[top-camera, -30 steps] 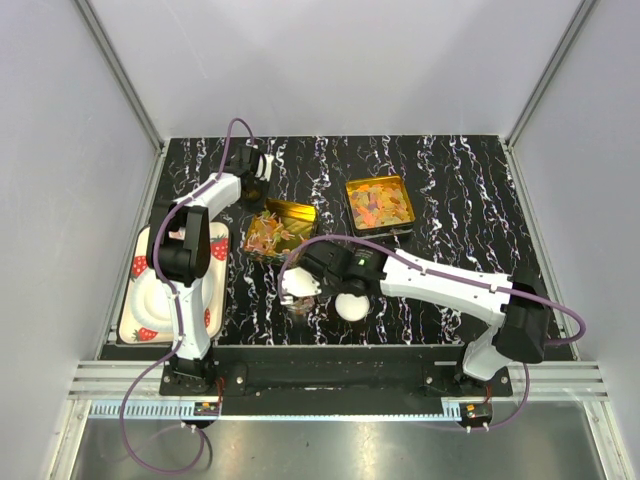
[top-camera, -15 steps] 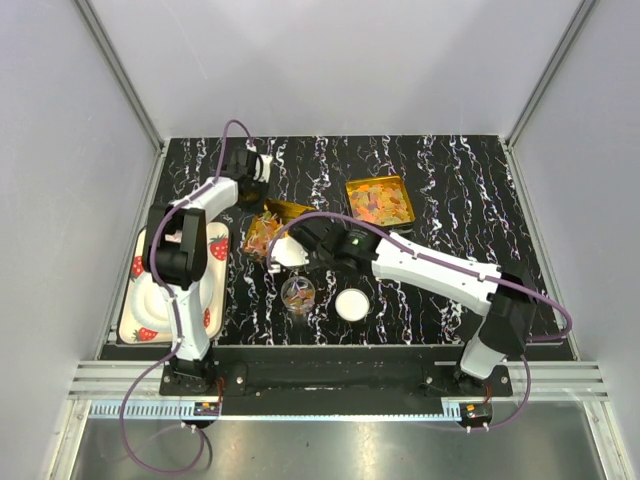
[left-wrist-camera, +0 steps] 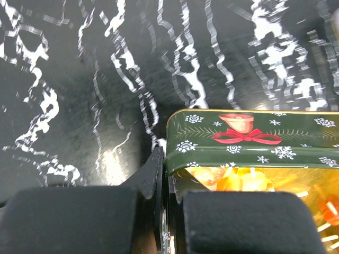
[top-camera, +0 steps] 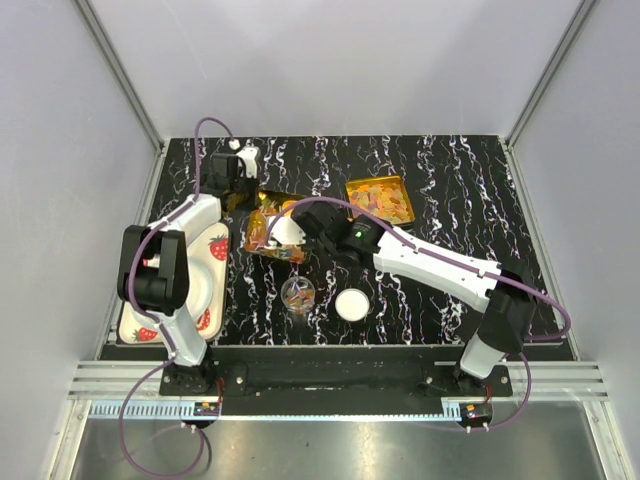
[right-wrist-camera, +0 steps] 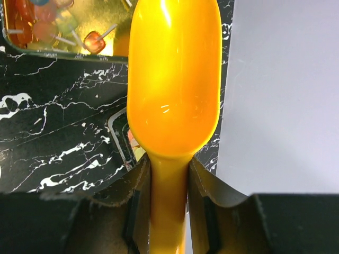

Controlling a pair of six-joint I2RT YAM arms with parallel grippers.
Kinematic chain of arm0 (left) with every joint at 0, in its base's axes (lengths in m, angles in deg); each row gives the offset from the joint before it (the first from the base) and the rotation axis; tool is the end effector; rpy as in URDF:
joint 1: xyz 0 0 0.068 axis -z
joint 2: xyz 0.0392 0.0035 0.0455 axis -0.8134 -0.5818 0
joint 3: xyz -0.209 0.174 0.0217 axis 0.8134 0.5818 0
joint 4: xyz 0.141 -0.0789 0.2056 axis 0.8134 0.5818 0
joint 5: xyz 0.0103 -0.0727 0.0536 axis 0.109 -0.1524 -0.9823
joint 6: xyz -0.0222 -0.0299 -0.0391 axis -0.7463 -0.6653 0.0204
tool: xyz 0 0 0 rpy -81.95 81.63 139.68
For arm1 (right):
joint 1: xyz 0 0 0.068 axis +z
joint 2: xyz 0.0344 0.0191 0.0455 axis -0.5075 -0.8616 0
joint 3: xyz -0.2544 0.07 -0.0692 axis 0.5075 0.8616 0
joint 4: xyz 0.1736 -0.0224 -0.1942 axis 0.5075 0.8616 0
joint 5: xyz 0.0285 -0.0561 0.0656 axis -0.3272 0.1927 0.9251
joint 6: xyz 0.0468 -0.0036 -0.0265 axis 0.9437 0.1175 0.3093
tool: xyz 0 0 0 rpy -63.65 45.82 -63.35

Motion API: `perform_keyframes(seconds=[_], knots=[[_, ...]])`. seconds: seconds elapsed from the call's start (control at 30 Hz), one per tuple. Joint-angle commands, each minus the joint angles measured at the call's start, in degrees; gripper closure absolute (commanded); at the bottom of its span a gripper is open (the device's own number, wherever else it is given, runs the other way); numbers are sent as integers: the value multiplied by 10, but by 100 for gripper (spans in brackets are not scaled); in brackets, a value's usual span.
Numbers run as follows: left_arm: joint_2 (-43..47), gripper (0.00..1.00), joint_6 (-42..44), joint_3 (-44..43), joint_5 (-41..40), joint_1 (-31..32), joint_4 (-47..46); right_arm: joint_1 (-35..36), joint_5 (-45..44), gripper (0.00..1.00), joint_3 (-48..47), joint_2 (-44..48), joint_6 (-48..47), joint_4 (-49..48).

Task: Pack the candies
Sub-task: Scoop the fake candies from the storage box.

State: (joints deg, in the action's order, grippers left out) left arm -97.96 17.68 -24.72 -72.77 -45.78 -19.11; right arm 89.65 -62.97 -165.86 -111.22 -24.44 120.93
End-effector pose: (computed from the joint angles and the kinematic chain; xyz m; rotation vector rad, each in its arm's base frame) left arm 0.3906 -0.0662 0.2155 0.2446 2.3175 -0.3104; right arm 0.2064 0.3137 0.3216 -1.7399 1.4762 -0.4952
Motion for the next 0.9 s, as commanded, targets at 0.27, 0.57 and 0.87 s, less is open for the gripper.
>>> perform_keyframes(seconds=[0.27, 0.57, 0.87], knots=[[50, 100, -15, 13, 69, -4, -90, -5, -23, 100, -11, 23, 3, -37], [57, 100, -2, 7, 19, -3, -81, -5, -26, 100, -20, 12, -5, -40], [64, 100, 34, 9, -98, 32, -84, -5, -68, 100, -31, -26, -55, -44]])
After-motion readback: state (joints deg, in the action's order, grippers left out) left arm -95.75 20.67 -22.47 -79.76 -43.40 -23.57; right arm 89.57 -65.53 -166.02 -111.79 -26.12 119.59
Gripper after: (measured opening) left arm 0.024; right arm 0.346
